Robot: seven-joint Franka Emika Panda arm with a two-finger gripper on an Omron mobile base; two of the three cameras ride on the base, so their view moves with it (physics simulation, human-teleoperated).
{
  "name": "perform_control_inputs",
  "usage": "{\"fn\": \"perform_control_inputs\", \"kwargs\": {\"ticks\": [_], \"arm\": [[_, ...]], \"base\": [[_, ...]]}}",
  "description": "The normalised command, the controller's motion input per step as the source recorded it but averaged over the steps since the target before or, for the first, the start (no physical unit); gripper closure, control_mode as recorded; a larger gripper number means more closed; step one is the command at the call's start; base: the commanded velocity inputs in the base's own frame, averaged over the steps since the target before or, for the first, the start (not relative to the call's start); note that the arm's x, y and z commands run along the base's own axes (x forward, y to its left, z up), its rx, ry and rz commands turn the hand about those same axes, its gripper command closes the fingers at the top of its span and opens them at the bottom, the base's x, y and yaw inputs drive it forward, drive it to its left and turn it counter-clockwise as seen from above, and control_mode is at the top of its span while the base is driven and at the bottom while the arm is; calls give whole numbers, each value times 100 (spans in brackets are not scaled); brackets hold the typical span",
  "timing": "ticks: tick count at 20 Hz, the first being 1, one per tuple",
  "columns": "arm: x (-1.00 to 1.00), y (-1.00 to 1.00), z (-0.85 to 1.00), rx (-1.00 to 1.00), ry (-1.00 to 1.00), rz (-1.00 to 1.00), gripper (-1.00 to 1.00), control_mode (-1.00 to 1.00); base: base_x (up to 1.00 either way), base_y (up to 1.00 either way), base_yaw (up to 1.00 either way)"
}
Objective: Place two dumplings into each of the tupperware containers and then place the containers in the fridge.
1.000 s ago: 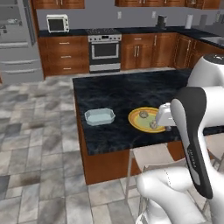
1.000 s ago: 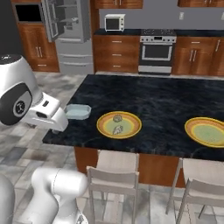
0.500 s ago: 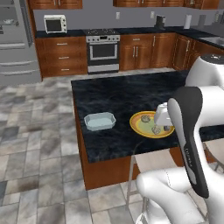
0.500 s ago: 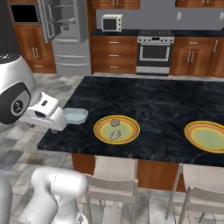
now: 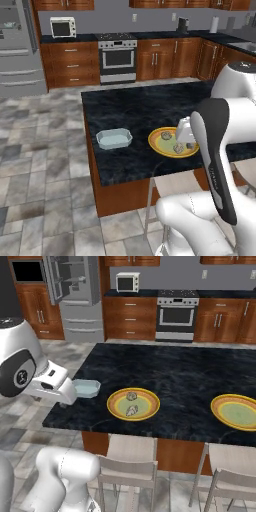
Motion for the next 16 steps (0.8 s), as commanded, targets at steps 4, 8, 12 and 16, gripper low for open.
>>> {"fn": "perform_control_inputs", "kwargs": {"ticks": [4,8,12,16], "arm": [[96,-31,-27,3,0,0,-100,-100],[100,-56,-57,3,3,0,-100,-100],[88,-45,-73,3,4,-2,-100,-100],[64,-12,-53,0,4,-6,-100,-100]], "base": [[0,0,0],[0,0,0],[0,0,0],[0,0,0]]}}
